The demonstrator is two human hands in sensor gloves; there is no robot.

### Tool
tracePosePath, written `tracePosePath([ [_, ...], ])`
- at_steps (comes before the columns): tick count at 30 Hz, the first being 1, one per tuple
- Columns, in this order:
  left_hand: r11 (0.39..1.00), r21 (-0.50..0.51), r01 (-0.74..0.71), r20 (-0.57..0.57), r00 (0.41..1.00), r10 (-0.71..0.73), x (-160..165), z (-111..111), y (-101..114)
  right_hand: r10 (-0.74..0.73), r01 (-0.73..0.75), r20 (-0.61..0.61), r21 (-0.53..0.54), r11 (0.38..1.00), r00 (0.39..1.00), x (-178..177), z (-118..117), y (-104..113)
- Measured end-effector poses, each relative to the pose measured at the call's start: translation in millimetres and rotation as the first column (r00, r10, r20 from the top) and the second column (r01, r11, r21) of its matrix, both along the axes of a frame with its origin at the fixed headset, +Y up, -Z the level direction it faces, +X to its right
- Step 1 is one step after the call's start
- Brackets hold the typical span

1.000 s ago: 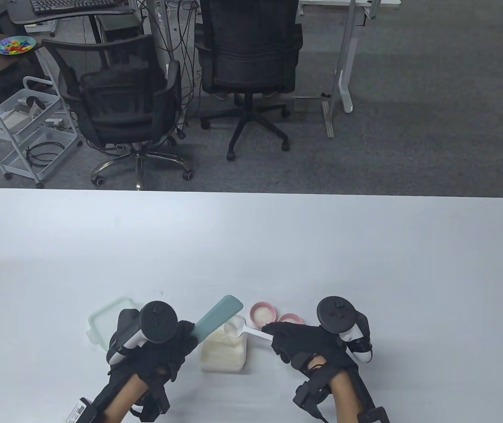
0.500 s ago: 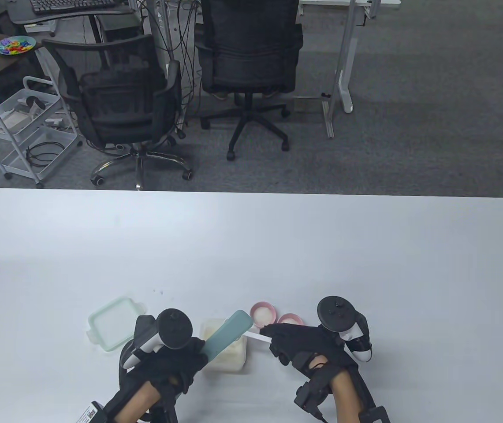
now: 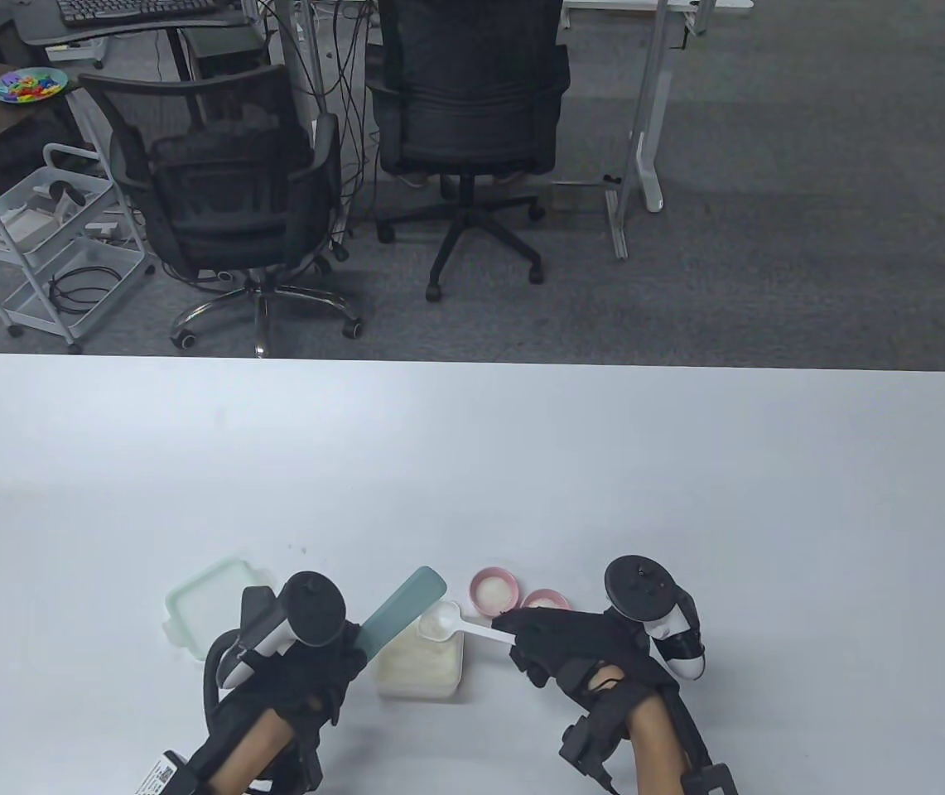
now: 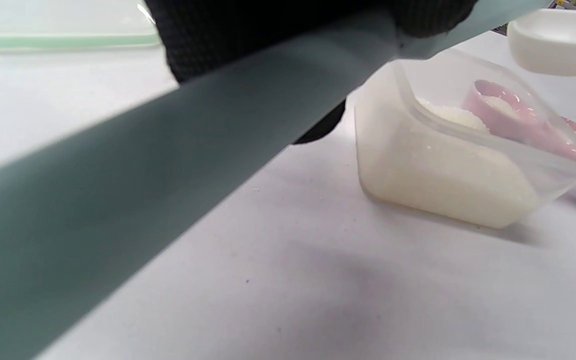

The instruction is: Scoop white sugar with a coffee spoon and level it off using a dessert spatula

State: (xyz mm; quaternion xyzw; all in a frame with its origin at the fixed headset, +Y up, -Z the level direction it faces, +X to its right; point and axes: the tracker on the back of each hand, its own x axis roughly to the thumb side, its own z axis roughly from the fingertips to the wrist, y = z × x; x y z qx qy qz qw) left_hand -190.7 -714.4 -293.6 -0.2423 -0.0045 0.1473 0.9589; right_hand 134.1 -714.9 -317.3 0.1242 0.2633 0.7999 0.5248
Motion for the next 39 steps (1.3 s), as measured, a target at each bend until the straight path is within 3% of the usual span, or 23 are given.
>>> tracePosePath([
  [10, 0.994, 0.074, 0.083, -0.055, 0.995, -0.079, -4, -1, 4, 0.041, -0.041, -0.01, 0.018, 0.999, 0.999, -3, 2, 2],
  [17, 0.93, 0.312, 0.192, -0.118, 0.98, -0.163, 1, 4, 13, 0.023, -0.022, -0.03, 0.039, 0.999, 0.999, -6, 5, 8],
  [20, 0.909, 0.356, 0.217, -0.123, 0.975, -0.184, 5, 7, 15, 0.015, -0.014, -0.036, 0.042, 0.999, 0.999, -5, 5, 9],
  [25, 0.928, 0.323, 0.188, -0.099, 0.981, -0.165, 7, 5, 9, 0.011, -0.01, -0.032, 0.04, 0.999, 0.999, -4, 5, 9],
  [27, 0.945, 0.246, 0.215, -0.084, 0.976, -0.2, 10, 2, 2, 0.013, -0.012, -0.031, 0.038, 0.999, 0.999, -4, 5, 9],
  [28, 0.949, 0.142, 0.281, -0.061, 0.959, -0.275, 11, 2, -3, 0.02, -0.019, -0.031, 0.036, 0.999, 0.999, -4, 5, 9],
  [32, 0.922, 0.329, 0.205, -0.095, 0.978, -0.183, 11, 4, 8, 0.023, -0.022, -0.026, 0.039, 0.999, 0.999, -4, 6, 9],
  [33, 0.936, 0.253, 0.244, -0.072, 0.97, -0.233, 12, 3, 6, 0.021, -0.02, -0.027, 0.04, 0.999, 0.999, -4, 5, 10],
  [34, 0.934, 0.114, 0.338, -0.029, 0.941, -0.337, 14, 3, -1, 0.027, -0.025, -0.03, 0.042, 0.999, 0.999, -4, 6, 10],
  [35, 0.919, 0.087, 0.385, -0.014, 0.923, -0.385, 12, 6, 2, 0.03, -0.029, -0.031, 0.044, 0.999, 0.999, -4, 6, 10],
  [36, 0.927, 0.179, 0.328, -0.057, 0.945, -0.323, 12, 4, 0, 0.032, -0.031, -0.03, 0.043, 0.999, 0.999, -3, 5, 10],
  [39, 0.944, 0.155, 0.292, -0.051, 0.956, -0.288, 9, 3, 1, 0.025, -0.024, -0.028, 0.039, 0.999, 0.999, -3, 6, 10],
])
